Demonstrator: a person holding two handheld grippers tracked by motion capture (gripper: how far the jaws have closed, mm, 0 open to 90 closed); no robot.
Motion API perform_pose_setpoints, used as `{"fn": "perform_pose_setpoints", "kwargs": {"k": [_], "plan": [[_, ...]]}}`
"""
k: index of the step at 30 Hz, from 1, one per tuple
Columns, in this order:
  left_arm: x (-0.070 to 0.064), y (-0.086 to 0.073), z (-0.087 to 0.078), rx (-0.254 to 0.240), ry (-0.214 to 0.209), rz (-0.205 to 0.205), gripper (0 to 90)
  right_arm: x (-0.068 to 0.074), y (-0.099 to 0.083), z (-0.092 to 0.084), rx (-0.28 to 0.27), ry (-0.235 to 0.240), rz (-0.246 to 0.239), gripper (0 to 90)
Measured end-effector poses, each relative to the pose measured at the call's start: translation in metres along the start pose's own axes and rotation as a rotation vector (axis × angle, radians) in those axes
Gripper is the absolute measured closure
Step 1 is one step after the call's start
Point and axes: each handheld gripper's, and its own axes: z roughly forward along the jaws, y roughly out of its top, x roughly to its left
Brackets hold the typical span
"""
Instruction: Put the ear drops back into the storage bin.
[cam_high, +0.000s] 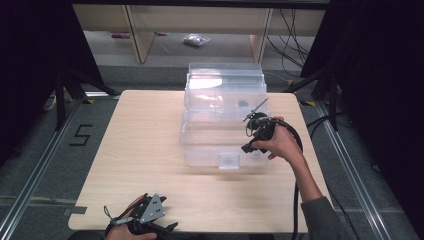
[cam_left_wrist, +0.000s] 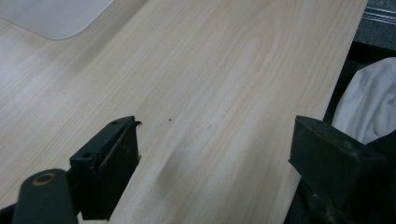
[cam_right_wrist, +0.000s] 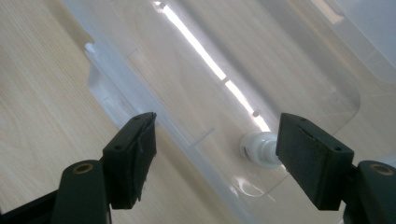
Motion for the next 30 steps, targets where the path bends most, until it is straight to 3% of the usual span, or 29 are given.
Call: {"fn": "perform_pose_setpoints", "kwargs": {"k": [4, 5, 8, 9, 10, 13, 16, 17, 19, 25, 28, 29, 30], "plan": [[-0.001, 0.000, 0.000, -0.005, 0.000, -0.021, 15.2, 0.001, -0.003, -0.001, -0.022, 0.005, -0.024, 29.1], [0.000, 0.000, 0.000, -0.005, 0.001, -0.003, 15.1, 0.002, -0.004, -0.002, -0.029, 0.009, -0.018, 29.1], [0.000, 0.000, 0.000, -0.006, 0.002, -0.008, 15.1, 0.004, -0.008, -0.002, -0.043, 0.008, -0.025, 28.8], [-0.001, 0.000, 0.001, -0.008, -0.001, -0.024, 15.1, 0.005, -0.008, -0.002, -0.051, 0.013, -0.023, 28.8], [0.000, 0.000, 0.000, -0.007, -0.003, -0.008, 15.1, 0.005, -0.009, -0.002, -0.050, 0.012, -0.022, 28.8], [-0.001, 0.000, 0.001, -0.009, -0.005, -0.020, 15.1, 0.008, -0.012, -0.001, -0.057, 0.016, -0.035, 28.3], [0.000, 0.000, 0.000, -0.006, 0.002, -0.005, 15.1, 0.012, -0.016, -0.002, -0.069, 0.021, -0.026, 28.0], [0.000, 0.000, 0.000, -0.005, 0.002, -0.005, 15.1, 0.012, -0.017, -0.002, -0.078, 0.017, -0.042, 27.7], [0.000, 0.000, 0.000, -0.003, 0.002, -0.009, 15.1, 0.015, -0.019, -0.003, -0.082, 0.024, -0.021, 27.6], [0.001, 0.000, 0.000, -0.001, 0.003, -0.002, 15.1, 0.020, -0.029, -0.002, -0.122, 0.034, -0.023, 26.1], [0.000, 0.000, 0.000, 0.000, 0.002, -0.003, 15.1, 0.025, -0.034, -0.001, -0.148, 0.039, 0.012, 26.0], [0.001, 0.000, 0.000, 0.001, 0.002, -0.001, 15.1, 0.026, -0.036, -0.001, -0.191, 0.040, -0.013, 26.3], [0.000, 0.000, 0.001, 0.000, 0.001, -0.015, 15.1, 0.027, -0.037, -0.001, -0.181, 0.046, -0.001, 25.8]]}}
